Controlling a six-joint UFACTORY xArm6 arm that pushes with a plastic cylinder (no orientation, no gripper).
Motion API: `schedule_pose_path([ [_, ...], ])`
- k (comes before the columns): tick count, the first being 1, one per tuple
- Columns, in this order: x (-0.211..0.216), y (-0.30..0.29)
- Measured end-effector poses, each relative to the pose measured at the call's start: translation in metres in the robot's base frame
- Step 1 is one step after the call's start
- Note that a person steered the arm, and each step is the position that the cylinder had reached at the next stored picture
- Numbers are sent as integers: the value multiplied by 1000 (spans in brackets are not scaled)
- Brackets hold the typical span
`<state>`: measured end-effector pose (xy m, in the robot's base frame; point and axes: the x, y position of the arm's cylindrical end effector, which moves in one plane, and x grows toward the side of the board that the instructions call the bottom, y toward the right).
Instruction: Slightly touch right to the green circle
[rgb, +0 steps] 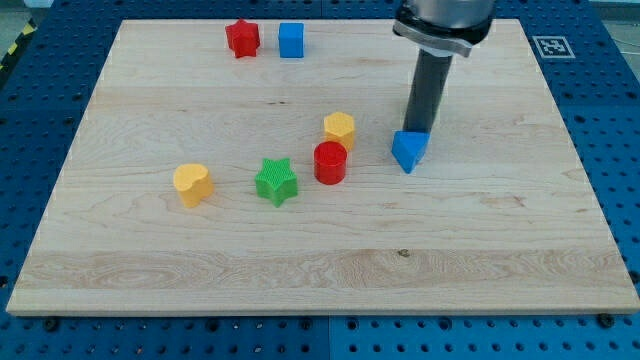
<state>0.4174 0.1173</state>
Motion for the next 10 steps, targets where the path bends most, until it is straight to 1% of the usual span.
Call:
schedule_pose_path([
  [3, -5, 54],
  [6, -6, 48],
  [8, -36, 41],
  [10, -84, 41],
])
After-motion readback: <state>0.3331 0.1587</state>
